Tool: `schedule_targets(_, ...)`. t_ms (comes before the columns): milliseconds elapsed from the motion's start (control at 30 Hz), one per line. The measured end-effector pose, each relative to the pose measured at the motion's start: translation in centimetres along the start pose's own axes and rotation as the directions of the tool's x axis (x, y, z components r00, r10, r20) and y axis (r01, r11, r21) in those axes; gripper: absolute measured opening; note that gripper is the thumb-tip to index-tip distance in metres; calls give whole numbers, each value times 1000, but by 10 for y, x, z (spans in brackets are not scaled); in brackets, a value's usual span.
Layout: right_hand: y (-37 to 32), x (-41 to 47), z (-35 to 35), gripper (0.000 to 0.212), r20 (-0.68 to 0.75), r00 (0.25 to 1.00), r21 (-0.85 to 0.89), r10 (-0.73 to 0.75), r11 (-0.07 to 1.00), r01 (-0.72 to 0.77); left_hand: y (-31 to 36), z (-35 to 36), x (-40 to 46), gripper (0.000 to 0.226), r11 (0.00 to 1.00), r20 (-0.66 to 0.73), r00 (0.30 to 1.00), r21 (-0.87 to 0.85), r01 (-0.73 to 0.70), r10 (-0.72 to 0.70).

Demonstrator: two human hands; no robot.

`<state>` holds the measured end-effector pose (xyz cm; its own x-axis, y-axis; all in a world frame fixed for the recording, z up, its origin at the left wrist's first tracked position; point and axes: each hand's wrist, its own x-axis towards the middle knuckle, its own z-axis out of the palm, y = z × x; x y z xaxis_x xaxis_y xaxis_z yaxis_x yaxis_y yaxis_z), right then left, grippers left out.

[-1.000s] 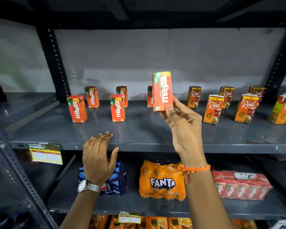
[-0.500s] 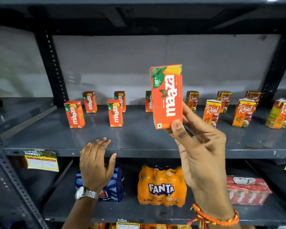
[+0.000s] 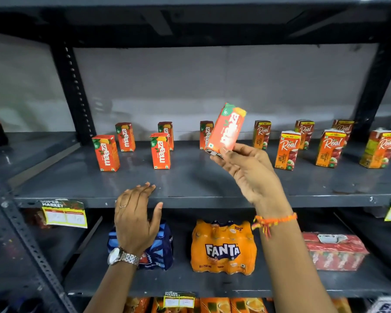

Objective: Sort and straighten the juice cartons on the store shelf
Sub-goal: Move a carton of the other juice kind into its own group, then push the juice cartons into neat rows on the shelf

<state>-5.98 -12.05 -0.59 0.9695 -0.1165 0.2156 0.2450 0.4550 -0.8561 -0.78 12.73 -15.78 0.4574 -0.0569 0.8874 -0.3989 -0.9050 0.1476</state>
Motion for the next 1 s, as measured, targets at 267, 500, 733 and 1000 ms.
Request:
schedule_targets(267,49,105,-2,13,-106,994,-598,-10,800,-55,3,-11,-1,45,999,76,996,-30,38,-36)
schedule_targets(500,72,138,-12,30,-121,992,-829,-24,552,-87,14,-36,29,32,978,138,971,-49,203,-194)
schedule_targets(733,74,133,-13,42,-76,997,-916,11,394,-74,-25,-2,136,68,848,647,695,-139,511,-314)
schedule_targets(1000,72,118,-13,56,-2,1000,-890,-27,456,10,-39,40,145,45,780,705,673,-285,557,-223)
